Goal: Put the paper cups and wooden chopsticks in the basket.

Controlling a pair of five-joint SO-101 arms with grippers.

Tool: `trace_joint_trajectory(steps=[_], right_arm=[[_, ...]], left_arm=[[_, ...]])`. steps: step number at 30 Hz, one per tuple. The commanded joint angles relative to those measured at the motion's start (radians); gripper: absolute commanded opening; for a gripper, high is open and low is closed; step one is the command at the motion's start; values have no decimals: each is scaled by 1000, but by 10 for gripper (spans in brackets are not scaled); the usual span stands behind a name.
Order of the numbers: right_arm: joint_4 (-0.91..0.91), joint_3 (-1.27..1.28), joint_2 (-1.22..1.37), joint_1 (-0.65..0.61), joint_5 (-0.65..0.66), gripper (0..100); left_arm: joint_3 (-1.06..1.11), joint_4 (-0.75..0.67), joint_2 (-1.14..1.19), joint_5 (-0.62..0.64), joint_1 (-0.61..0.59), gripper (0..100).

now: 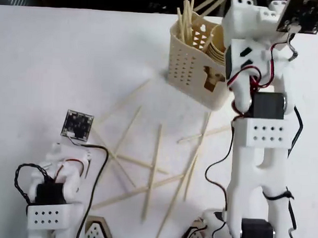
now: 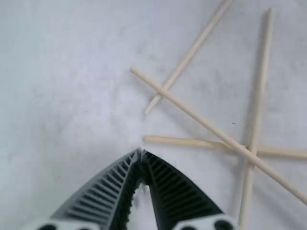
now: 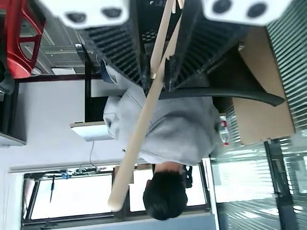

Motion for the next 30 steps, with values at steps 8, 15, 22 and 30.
trace_joint_trajectory(steps=[8,15,22,30], right_arm=[[96,-48,125,1,170,26],[197,-51,140,-38,186,139],[295,-43,-25,-104,181,12],[728,-40,-231,-168,181,17]], left_arm=[[-6,-23,-10,-12,1,26],[-6,-23,-10,-12,1,26],[-6,-23,-10,-12,1,26],[-6,-23,-10,-12,1,27]])
